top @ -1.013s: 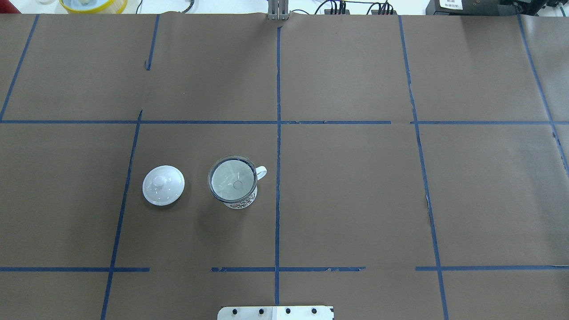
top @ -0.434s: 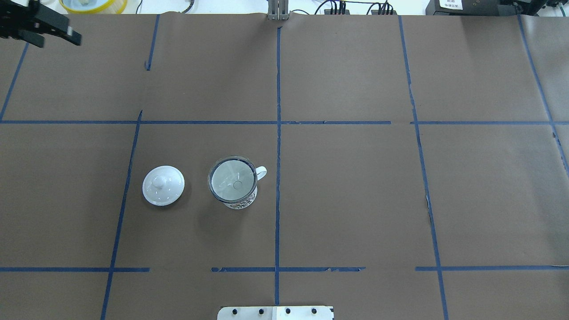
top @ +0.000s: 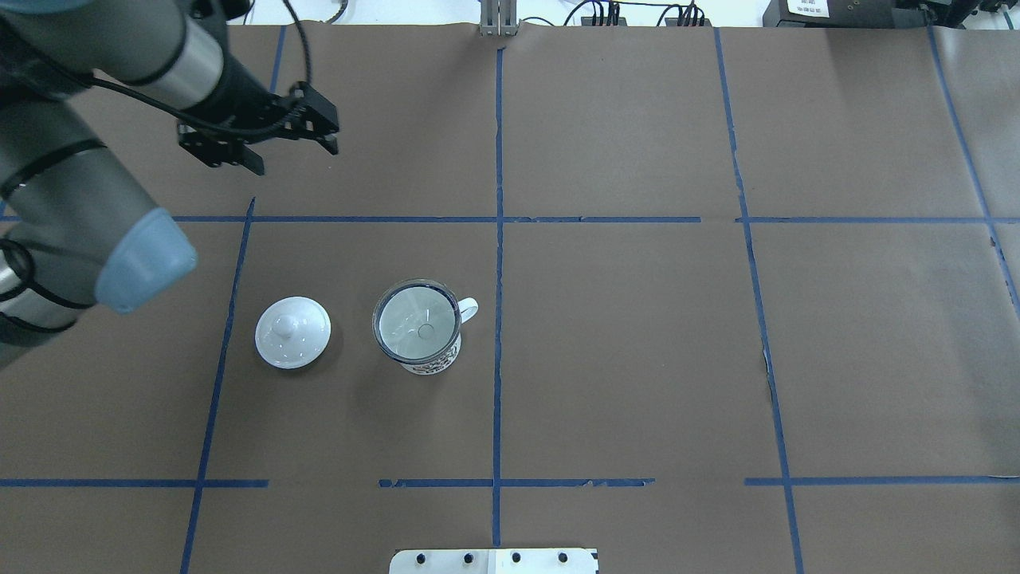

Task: Remove funnel from cup
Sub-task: 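Move the left gripper over the clear glass funnel in the white mug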

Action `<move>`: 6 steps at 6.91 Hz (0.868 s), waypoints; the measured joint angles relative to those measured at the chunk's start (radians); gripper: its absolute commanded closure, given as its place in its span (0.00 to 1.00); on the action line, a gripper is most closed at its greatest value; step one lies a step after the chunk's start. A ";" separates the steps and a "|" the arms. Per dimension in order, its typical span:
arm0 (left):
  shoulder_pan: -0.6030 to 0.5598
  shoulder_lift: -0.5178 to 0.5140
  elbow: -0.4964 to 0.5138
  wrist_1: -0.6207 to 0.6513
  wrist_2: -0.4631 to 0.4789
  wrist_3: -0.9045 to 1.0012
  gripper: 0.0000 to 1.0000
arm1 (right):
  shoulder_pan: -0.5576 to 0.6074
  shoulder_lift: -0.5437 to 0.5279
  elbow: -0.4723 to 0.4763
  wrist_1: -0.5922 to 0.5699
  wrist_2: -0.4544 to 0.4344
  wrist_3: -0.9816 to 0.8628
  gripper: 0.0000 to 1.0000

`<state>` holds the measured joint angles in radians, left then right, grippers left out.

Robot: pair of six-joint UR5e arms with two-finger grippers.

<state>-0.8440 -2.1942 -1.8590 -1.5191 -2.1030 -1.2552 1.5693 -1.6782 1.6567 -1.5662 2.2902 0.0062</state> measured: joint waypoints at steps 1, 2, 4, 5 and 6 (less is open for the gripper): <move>0.077 -0.071 0.015 0.062 0.035 -0.096 0.00 | 0.000 0.000 0.000 0.000 0.000 0.000 0.00; 0.148 -0.129 0.049 0.090 0.080 -0.173 0.00 | 0.000 0.000 0.000 0.000 0.000 0.000 0.00; 0.257 -0.176 0.123 0.107 0.165 -0.249 0.15 | 0.000 0.000 0.000 0.000 0.000 0.000 0.00; 0.283 -0.180 0.139 0.106 0.179 -0.260 0.38 | 0.000 0.000 0.000 0.000 0.000 0.000 0.00; 0.294 -0.182 0.149 0.104 0.183 -0.262 0.44 | 0.000 0.000 0.000 0.000 0.000 0.000 0.00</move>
<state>-0.5500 -2.3761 -1.7105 -1.4154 -1.9196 -1.5172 1.5692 -1.6782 1.6567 -1.5662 2.2902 0.0061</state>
